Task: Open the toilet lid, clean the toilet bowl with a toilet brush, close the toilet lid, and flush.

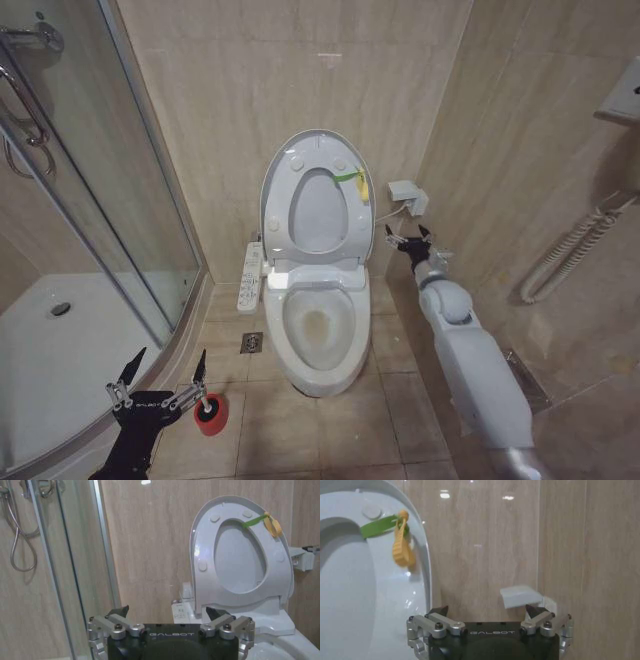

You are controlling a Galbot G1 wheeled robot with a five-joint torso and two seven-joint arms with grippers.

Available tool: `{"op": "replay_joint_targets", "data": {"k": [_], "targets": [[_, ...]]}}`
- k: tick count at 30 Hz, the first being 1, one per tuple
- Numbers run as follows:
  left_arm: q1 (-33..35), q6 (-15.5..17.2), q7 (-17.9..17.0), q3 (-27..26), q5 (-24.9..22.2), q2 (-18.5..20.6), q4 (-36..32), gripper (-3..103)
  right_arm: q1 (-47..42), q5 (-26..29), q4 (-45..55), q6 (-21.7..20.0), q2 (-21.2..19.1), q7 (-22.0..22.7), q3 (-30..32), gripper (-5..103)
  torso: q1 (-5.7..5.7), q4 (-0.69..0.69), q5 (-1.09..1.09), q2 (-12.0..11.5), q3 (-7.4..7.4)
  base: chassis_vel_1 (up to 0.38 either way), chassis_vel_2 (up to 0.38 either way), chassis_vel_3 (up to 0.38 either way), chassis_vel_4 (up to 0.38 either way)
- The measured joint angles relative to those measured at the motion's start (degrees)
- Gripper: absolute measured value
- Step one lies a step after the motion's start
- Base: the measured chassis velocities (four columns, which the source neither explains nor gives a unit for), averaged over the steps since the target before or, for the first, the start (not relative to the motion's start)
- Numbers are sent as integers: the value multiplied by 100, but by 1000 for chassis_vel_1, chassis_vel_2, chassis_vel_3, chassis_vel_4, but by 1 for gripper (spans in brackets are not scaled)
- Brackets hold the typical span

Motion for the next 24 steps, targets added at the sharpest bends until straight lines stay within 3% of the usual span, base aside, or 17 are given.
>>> {"op": "replay_joint_targets", "data": {"k": [9,16,24], "targets": [[0,0,0,0,0,0,0,100,701,-825,-889,448,172,-110,-21,100,0,-2,1,0,0,0,0,0,0],[0,0,0,0,0,0,0,100,1459,-1875,-1726,1149,523,5,65,100,0,0,0,0,0,0,0,0,0],[0,0,0,0,0,0,0,100,1962,-2418,-2458,1671,822,162,248,100,0,0,0,0,0,0,0,0,0]]}}
